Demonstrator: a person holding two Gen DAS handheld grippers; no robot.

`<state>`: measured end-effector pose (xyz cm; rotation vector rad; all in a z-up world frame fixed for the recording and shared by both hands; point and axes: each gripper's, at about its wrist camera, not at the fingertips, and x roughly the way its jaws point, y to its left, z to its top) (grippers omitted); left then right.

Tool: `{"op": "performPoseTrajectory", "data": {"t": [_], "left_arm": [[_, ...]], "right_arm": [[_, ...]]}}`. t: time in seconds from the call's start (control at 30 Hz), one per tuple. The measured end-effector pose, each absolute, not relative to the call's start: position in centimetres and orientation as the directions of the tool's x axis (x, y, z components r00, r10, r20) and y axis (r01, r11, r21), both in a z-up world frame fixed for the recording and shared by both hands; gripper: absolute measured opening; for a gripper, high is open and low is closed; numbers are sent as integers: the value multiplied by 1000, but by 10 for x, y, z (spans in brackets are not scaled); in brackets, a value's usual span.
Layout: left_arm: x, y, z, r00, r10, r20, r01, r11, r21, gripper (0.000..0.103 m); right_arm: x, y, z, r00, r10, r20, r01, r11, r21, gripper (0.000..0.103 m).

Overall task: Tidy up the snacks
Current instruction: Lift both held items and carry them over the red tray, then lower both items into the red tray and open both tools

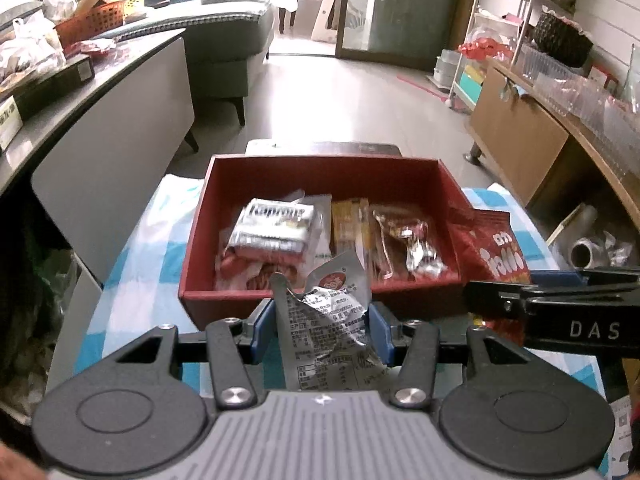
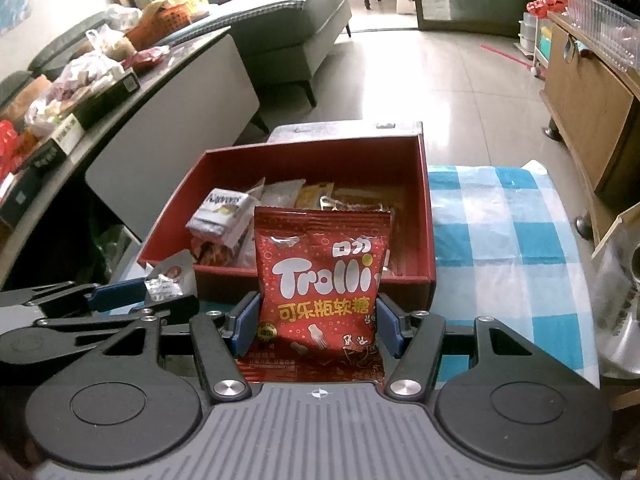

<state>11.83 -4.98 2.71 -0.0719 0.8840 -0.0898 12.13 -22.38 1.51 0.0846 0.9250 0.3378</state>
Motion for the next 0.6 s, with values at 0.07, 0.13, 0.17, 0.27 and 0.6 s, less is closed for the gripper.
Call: {"op": "performPoseTrajectory", "data": {"t": [0.07, 0.13, 0.17, 0.27, 0.6], "left_arm": [[123, -50, 30, 638, -108, -762, 51, 994, -99, 44], [128, -51, 33, 648, -102, -755, 52, 995, -90, 44], [130, -52, 33, 652, -99, -752, 53, 995, -85, 44], [139, -51, 35, 656, -92, -749, 48, 996, -80, 44], [169, -51, 33, 667, -58, -743, 26, 998, -55, 44]], "right_arm": [[123, -224, 18, 563, 325, -760, -245, 944, 222, 67], [127, -224, 20, 570, 328, -753, -242, 943, 227, 67], [130, -223, 22, 574, 328, -750, -240, 943, 229, 67], [138, -221, 24, 583, 332, -742, -240, 942, 233, 67], [164, -222, 26, 601, 334, -726, -223, 942, 249, 68]]}}
